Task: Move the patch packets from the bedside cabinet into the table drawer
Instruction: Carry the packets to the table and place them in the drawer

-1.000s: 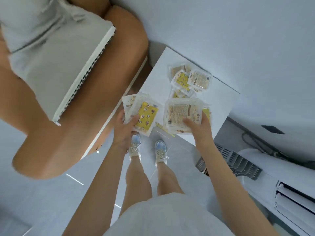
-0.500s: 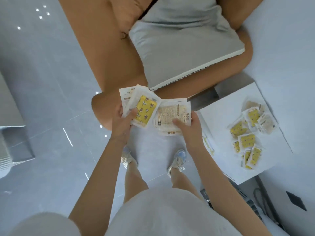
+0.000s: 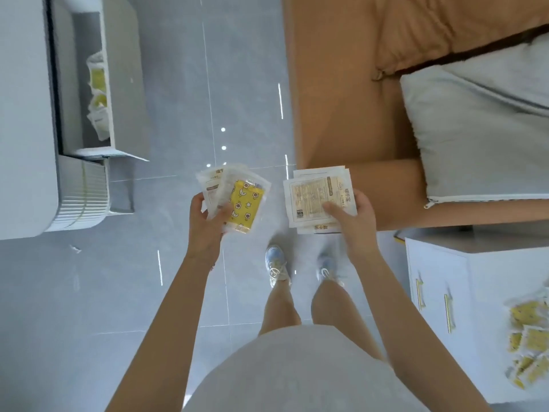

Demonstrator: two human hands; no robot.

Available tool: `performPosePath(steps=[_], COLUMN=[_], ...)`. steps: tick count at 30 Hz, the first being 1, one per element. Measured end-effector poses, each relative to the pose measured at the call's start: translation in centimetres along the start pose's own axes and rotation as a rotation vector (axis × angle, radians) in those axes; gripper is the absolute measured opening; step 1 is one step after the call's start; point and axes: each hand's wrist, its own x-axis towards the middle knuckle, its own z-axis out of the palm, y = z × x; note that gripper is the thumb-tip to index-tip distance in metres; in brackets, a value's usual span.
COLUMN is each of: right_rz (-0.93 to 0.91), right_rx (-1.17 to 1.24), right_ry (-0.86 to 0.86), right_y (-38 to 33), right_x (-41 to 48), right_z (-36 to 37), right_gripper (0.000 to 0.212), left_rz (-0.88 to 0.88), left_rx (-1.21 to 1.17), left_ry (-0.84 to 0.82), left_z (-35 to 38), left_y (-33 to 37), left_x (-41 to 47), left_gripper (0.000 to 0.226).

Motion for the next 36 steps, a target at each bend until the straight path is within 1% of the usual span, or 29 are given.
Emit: performPosePath(steps=[5,7,11,15,21,25,28,34,36], right_rz=[-0.015,0.006,0.028,0.010,-0.012,-0.009,-0.021,-0.073,-0.078], right_rx=[-0.120,-0.126,-0.165,-0.255,-0.346,-0.411,-0.432,-0.461,-0.458], right_ry=[-0.075,-0.120,-0.233,-0.301,-0.392,-0.416,-0.445,-0.475,-0.487], right_y=[-2.8,-4.4,-8.0,-11.8,-16.4,-18.4,-20.1,-24.4,-25.8], right_x=[2.5,4.0,7.1,9.9,12.8,14.5,15.7,18.1,18.8], right_z=[5.2,7.1,11.7,16.5,23.8,29.2,33.8,43.8,46.9], right_gripper=[0.036,0.036,0.028,0.031,0.036,0.040,0.035,0.028,0.028], left_rz=[-0.015,-0.023,-0.020,0.003,0.035,0.049,0.038,0.041,0.040], left_rx=[-0.089,-0.109,-0.165,-0.310,-0.414,-0.466,-0.477,-0.463,-0.473], left_ry=[0.107,0.141,0.217,0.260,0.340,0.375,0.410,0.427,0.427], left_z=[-3.8,-4.5,-5.4,-6.3,-8.7,-11.1,-13.5,-18.9,-20.3], left_y=[2.0,2.9,5.9,9.5,13.6,16.1,18.2,23.4,25.3], left_x=[2.9,4.1,6.9,9.8,13.3,15.8,18.4,24.5,26.3], left_gripper=[0.037,0.037,0.035,0.035,0.039,0.036,0.035,0.047,0.046])
